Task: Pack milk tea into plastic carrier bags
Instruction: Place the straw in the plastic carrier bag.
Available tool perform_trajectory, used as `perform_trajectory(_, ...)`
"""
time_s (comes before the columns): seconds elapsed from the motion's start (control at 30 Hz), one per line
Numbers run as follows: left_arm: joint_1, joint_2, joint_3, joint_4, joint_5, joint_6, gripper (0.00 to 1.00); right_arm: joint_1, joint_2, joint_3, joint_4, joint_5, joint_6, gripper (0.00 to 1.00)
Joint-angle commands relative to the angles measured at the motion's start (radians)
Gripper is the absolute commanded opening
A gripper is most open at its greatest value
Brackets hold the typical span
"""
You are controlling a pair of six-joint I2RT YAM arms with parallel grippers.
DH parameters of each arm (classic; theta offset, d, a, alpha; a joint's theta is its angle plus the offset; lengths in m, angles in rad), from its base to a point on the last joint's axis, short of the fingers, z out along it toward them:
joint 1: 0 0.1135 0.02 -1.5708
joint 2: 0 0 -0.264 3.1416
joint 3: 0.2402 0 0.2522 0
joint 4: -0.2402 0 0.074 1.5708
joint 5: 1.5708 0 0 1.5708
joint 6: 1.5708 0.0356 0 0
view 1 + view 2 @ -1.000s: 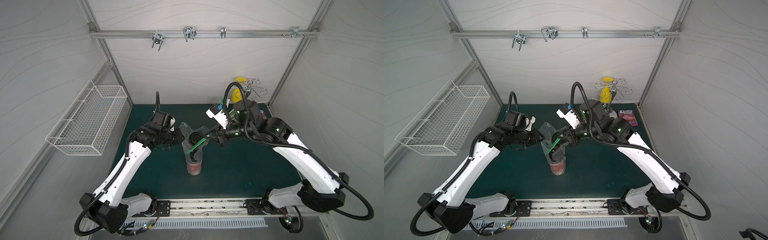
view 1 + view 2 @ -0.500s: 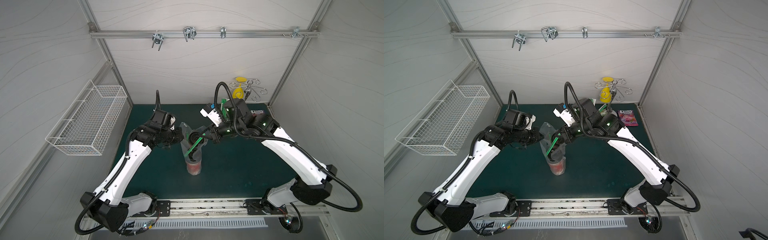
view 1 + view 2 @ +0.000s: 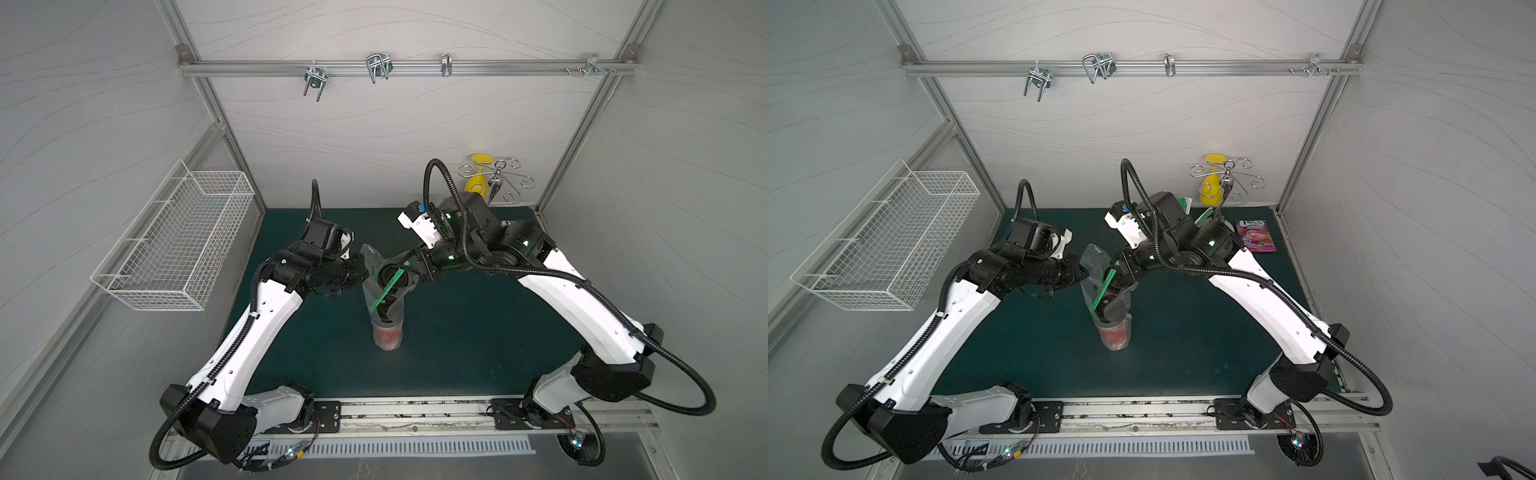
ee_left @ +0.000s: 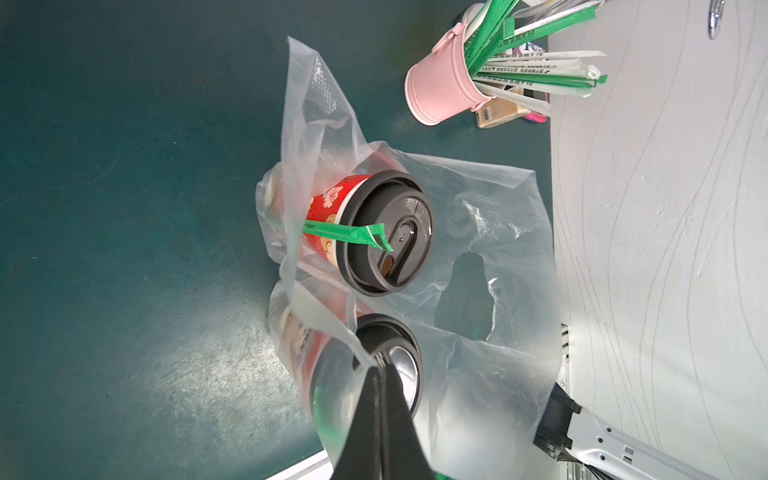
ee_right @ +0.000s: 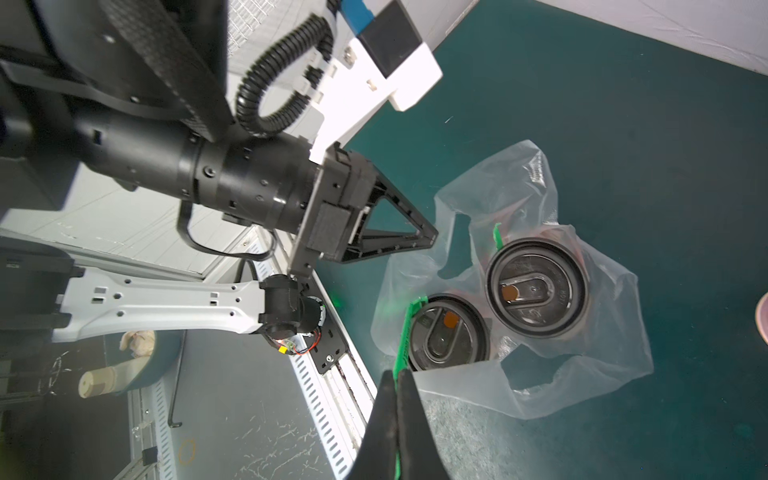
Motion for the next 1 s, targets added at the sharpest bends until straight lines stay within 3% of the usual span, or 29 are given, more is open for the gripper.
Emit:
perform_trajectory(0.0, -0.003, 0.002, 0.048, 0.039, 0.014, -0.004, 0.0, 0.01, -0.001, 0.028, -0.021, -0.019, 0.011, 0.0)
perform_trajectory(0.5, -0.002, -0.012, 0.029, 0.039, 0.005, 0.001, 0.0, -0.059, -0.08, -0.01, -0.036, -0.211, 0.031, 0.0)
perform_trajectory(0.7, -0.003, -0.025, 0.005, 0.043, 0.001, 0.008, 0.37, -0.079, -0.083, -0.043, -0.04, -0.291, 0.04, 0.0)
perform_trajectory(0.8, -0.003, -0.028, -0.002, 0.044, 0.006, 0.008, 0.43, -0.083, -0.082, -0.044, -0.049, -0.312, 0.045, 0.0)
perform_trajectory(0.97, -0.002, -0.034, -0.01, 0.045, 0.011, 0.011, 0.45, -0.113, -0.089, -0.053, -0.074, -0.342, 0.048, 0.0)
